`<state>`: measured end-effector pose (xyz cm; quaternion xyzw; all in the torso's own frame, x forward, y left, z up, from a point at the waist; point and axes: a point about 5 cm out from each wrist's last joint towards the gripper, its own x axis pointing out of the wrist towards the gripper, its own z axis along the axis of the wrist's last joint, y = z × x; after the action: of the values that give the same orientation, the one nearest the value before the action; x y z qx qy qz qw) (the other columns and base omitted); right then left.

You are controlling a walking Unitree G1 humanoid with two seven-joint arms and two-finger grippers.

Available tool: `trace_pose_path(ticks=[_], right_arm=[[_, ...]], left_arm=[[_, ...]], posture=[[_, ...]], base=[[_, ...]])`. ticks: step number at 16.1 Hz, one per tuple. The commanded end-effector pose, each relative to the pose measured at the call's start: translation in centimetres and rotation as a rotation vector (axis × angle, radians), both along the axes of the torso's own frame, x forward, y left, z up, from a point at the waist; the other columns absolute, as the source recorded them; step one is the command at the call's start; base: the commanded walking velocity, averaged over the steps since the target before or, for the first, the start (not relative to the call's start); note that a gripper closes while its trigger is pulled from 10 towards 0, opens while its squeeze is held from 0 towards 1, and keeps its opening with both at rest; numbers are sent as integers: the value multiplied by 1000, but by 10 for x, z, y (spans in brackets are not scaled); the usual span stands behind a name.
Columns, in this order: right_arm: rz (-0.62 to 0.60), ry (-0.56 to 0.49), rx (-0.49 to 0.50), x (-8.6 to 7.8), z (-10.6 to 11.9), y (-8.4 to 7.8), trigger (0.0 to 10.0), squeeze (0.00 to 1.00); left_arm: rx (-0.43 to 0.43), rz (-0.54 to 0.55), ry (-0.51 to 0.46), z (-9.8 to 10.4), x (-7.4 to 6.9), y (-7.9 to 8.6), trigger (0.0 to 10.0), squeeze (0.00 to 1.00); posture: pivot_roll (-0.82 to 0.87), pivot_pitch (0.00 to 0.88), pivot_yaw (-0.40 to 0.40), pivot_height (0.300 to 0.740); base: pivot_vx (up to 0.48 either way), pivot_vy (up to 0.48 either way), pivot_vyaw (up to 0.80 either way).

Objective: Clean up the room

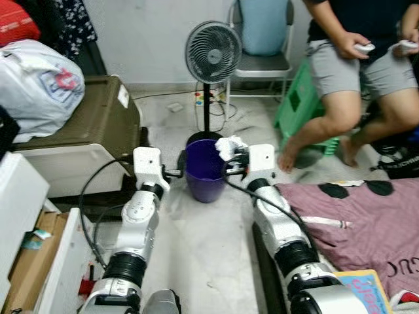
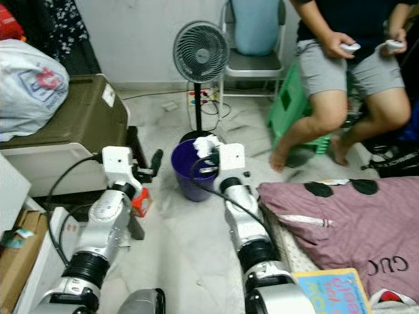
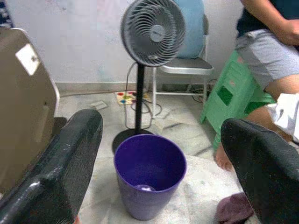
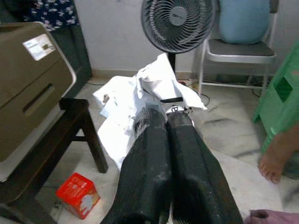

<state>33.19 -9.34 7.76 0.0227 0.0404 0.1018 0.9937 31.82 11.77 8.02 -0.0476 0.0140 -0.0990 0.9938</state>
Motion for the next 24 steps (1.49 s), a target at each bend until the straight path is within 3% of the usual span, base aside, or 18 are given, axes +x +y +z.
trace_pose_path(ticks=[1,10,24], right_arm=[[0,1,5,2,2,1,10000,0],[1,1,2,4,3,2,10000,0],[-27,-1,-17,6,4,-7,10000,0]], left_arm=[[0,-20,-3,1,0,-1,10000,0],[-12,-30,5,2,2,0,10000,0],[-32,-57,-9,3,4,-5,10000,0]], posture=[[60,0,14,740],[55,0,13,740],[39,0,13,740]], base=[[0,0,0],[0,0,678],[20,0,0]])
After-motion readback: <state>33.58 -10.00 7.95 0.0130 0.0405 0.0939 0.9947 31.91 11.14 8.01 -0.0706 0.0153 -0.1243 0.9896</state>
